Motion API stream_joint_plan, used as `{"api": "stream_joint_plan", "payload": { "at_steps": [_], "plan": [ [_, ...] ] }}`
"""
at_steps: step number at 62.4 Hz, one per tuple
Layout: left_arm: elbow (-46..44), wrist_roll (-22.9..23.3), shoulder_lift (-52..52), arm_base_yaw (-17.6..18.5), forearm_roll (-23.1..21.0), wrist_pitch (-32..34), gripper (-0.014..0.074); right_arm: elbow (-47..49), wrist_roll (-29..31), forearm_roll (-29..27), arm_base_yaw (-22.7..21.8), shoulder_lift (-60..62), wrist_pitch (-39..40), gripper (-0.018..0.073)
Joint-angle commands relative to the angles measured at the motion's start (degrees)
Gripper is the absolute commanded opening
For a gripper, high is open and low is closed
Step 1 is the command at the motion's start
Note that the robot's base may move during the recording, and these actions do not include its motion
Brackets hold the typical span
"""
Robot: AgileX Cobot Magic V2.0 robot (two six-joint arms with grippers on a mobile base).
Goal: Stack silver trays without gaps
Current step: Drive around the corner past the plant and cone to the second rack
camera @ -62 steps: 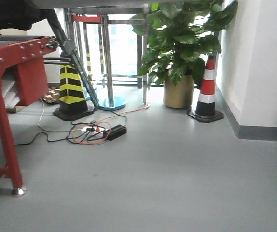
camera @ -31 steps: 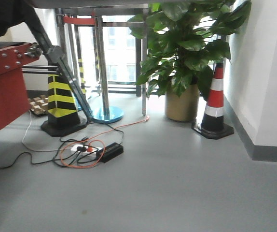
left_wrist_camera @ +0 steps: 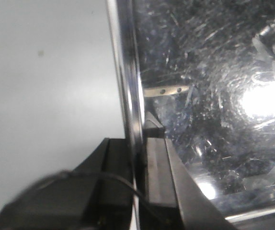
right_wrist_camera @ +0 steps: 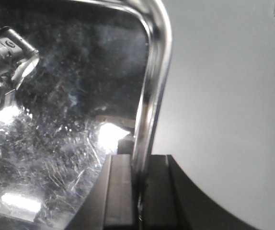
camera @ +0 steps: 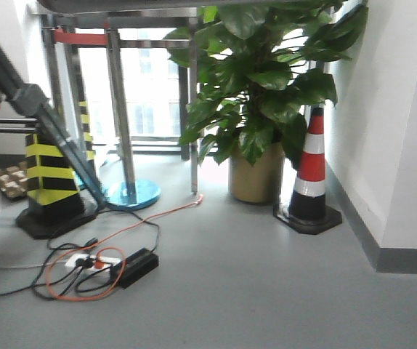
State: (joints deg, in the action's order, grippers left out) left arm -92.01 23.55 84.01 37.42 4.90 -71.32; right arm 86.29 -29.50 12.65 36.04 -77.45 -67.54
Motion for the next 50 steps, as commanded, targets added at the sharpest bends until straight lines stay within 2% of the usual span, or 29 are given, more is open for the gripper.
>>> {"api": "stream_joint_plan", "payload": {
  "at_steps": [1, 50],
  "plan": [
    [-1.79, -0.88, -1.90, 0.03, 0.65, 1.07, -0.0048, 2.32, 0.89, 2.40, -0.16, 2.01, 3.76, 0.0055],
    [-1.79, -0.88, -1.90, 0.03, 0.65, 1.07, -0.0048, 2.32, 0.89, 2.40, -0.27, 2.01, 3.76, 0.0055]
  ]
}}
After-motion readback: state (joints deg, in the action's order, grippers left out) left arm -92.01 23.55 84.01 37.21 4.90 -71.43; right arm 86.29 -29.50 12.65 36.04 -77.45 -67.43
